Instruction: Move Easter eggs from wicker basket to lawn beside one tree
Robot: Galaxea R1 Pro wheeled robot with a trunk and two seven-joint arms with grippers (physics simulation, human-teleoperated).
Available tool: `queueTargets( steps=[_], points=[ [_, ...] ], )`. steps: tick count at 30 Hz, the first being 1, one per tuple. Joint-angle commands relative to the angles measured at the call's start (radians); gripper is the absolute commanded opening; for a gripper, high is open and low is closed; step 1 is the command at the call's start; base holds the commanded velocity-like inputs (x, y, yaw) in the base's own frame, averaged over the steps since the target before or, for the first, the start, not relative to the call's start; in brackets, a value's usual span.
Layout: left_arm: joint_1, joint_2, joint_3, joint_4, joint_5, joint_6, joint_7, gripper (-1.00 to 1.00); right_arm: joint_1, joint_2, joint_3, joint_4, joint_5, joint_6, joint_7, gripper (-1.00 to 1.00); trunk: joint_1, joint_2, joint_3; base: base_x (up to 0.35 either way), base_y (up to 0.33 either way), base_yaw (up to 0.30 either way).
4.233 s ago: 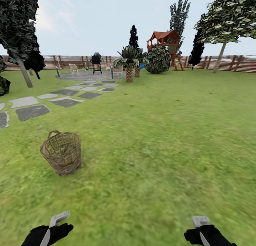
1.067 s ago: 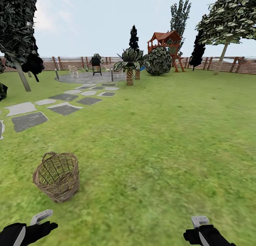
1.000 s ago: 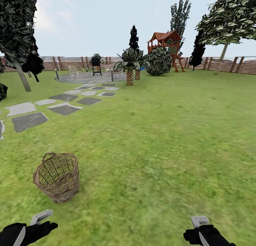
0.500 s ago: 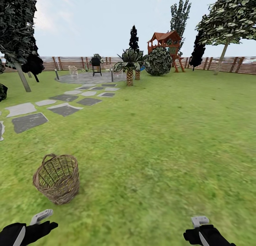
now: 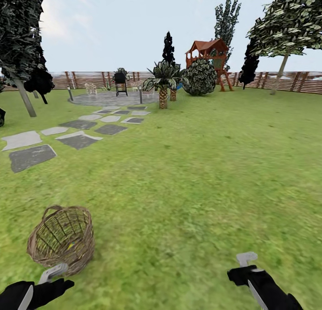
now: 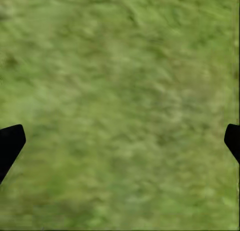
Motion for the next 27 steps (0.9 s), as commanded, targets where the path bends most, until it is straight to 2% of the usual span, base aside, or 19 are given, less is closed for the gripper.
queueTargets(
  steps=[1,6,9,12,14,16,17,20,22,27],
  points=[
    [-0.001,-0.001,0.003,-0.001,0.002,0.007,-0.002,1.00,0.000,-0.002,0.003,-0.009,0.005,-0.018,0.003,1.00,0.001,0.000,-0.001,0.330,0.000,0.000],
    [-0.001,-0.006,0.004,0.000,0.002,0.006,-0.002,1.00,0.000,0.005,-0.003,-0.038,0.007,-0.114,-0.018,1.00,0.001,0.000,-0.001,0.330,0.000,0.000],
    [-0.001,-0.007,0.004,0.000,0.003,0.006,-0.002,1.00,0.000,0.017,-0.002,-0.055,0.006,-0.161,-0.092,1.00,0.001,0.000,-0.001,0.330,0.000,0.000],
    [-0.001,-0.007,0.004,0.000,0.003,0.006,-0.002,1.00,0.000,0.035,-0.001,-0.066,0.005,-0.265,-0.236,1.00,0.001,0.000,-0.001,0.330,0.000,0.000],
    [-0.001,-0.006,0.005,0.000,0.003,0.006,-0.002,1.00,0.000,0.036,-0.001,-0.062,0.004,-0.300,-0.260,1.00,0.001,0.000,-0.001,0.330,0.000,0.000],
    [-0.001,-0.005,0.006,0.001,0.004,0.006,-0.002,1.00,0.000,0.038,0.000,-0.057,0.005,-0.372,-0.242,1.00,0.001,0.000,-0.001,0.330,0.000,0.000],
    [-0.001,-0.005,0.007,0.001,0.004,0.006,-0.002,1.00,0.000,0.037,-0.001,-0.036,0.006,-0.426,-0.204,1.00,0.001,0.000,-0.001,0.330,0.000,0.000],
    [-0.001,-0.004,0.008,0.003,0.004,0.006,-0.002,1.00,0.000,0.034,-0.002,-0.008,0.005,-0.460,-0.150,1.00,0.001,0.000,-0.001,0.330,0.000,0.000],
    [-0.001,-0.004,0.008,0.003,0.004,0.006,-0.002,1.00,0.000,0.033,-0.002,0.000,0.006,-0.465,-0.132,1.00,0.001,0.000,-0.001,0.330,0.000,0.000],
    [-0.001,-0.004,0.008,0.006,0.005,0.006,-0.002,1.00,0.000,0.032,0.001,-0.014,0.011,-0.391,-0.118,1.00,0.001,0.000,-0.001,0.330,0.000,0.000]
  ],
)
